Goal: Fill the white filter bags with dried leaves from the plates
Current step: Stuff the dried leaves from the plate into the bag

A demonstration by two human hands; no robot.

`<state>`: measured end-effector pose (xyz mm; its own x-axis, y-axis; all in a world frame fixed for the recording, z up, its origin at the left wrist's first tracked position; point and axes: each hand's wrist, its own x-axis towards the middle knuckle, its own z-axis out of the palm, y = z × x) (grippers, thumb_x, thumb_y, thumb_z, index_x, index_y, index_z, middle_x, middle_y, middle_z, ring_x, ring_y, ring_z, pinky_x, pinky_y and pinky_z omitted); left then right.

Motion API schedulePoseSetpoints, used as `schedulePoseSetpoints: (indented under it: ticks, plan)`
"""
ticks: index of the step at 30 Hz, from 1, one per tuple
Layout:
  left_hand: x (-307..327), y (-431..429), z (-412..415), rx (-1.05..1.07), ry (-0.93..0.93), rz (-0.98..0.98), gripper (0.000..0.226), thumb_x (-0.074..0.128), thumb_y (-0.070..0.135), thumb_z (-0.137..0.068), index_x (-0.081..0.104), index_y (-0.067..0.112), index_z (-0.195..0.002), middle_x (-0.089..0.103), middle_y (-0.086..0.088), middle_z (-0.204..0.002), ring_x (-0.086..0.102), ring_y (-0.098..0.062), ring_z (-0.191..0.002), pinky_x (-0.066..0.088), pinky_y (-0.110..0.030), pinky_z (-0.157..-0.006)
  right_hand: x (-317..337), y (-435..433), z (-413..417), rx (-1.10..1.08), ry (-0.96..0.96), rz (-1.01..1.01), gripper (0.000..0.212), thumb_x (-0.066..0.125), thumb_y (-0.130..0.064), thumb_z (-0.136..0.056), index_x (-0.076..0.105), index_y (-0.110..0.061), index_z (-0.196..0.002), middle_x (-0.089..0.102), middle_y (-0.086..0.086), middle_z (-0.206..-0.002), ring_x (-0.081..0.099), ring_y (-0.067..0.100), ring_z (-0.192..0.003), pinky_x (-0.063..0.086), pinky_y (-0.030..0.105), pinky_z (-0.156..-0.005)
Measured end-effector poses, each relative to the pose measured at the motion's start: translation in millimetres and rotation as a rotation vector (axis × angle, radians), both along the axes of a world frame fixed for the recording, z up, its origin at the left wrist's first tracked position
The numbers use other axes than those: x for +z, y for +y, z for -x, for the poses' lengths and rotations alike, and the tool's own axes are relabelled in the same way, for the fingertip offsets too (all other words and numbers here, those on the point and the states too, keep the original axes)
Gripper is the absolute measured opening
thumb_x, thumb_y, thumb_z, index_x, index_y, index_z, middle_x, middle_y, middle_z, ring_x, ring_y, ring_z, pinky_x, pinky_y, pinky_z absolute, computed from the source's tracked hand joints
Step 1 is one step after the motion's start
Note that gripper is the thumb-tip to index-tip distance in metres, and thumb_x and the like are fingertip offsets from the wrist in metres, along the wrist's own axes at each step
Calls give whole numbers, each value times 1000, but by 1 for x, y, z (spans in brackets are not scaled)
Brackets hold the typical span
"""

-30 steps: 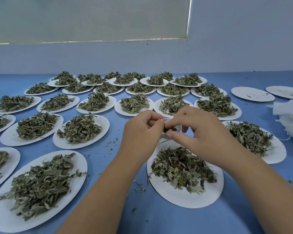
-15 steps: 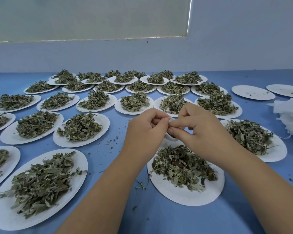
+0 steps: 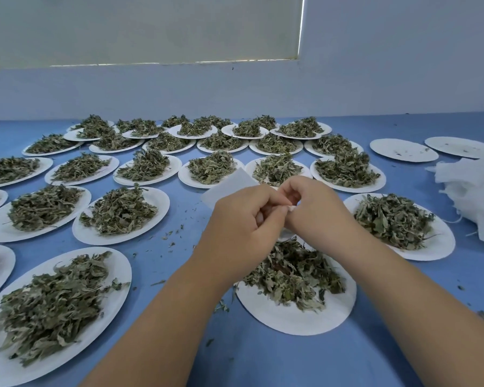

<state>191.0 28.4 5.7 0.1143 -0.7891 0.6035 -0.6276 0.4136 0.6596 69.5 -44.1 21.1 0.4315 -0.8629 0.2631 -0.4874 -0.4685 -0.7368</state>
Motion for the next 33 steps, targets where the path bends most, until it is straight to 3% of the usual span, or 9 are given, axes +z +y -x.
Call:
schedulePoseSetpoints:
  ticks: [6,11,13,16,19,22,27,30,33]
  plan:
    - [2,0,-5,-4,84,15,20,62,10,-91,68,29,-86,55,-13,-62,45,-17,-51,33,-15,-47,5,4,11,181,-150,-156,3,63,-25,-82,65,-26,-83,65,1,-85,67,27,-68,46,25,-50]
    - [1,2,0,-27,51,-23,15,60,16,-85,68,28,-84,55,-11,-63,40,-5,-52,30,-11,-51,2,5,-1,-9,13,23,16,59,-9,-72,47,-16,-65,49,-2,-59,45,16,-54,33,27,-50]
    - [2,1,0,-20,74,-15,19,60,15,-87,67,33,-83,55,-13,-63,41,-9,-50,31,-12,-49,3,6,0,16,23,18,12,61,-19,-73,51,-14,-70,56,3,-65,47,16,-59,36,29,-54]
    - [4,2,-4,28,105,30,26,62,9,-90,65,34,-83,55,-11,-61,42,-10,-48,31,-12,-47,10,6,14,56,0,-4,29,64,-48,-73,57,-21,-79,63,1,-78,57,18,-65,46,34,-59]
    - [5,2,-7,96,153,48,25,62,7,-91,64,31,-82,56,-5,-62,42,-2,-49,31,-9,-47,21,4,32,121,128,-46,47,59,-74,-67,58,-30,-81,63,-5,-81,59,14,-65,50,33,-62]
    - [5,3,-10,152,155,72,25,61,9,-92,63,32,-83,57,-6,-65,41,-3,-52,33,-11,-47,29,3,49,196,348,-117,59,53,-87,-50,59,-39,-86,61,-15,-84,56,-2,-65,48,26,-65]
    - [5,1,-12,198,181,81,21,61,10,-93,65,29,-85,53,9,-65,44,-2,-55,35,-10,-50,38,17,60,302,638,-234,70,59,-87,-42,47,-52,-101,50,-25,-106,57,-2,-90,51,27,-79]
    - [4,0,-12,193,181,68,21,60,9,-92,65,28,-86,54,5,-65,43,-3,-55,35,-10,-50,37,25,61,326,760,-219,74,71,-79,-47,39,-53,-109,43,-25,-110,53,-1,-91,49,29,-82]
    - [3,-1,-11,188,154,64,24,61,8,-92,64,31,-83,56,-4,-66,41,-4,-53,34,-12,-48,31,35,59,303,815,-180,76,69,-80,-49,36,-53,-111,39,-24,-109,49,-2,-89,46,29,-78]
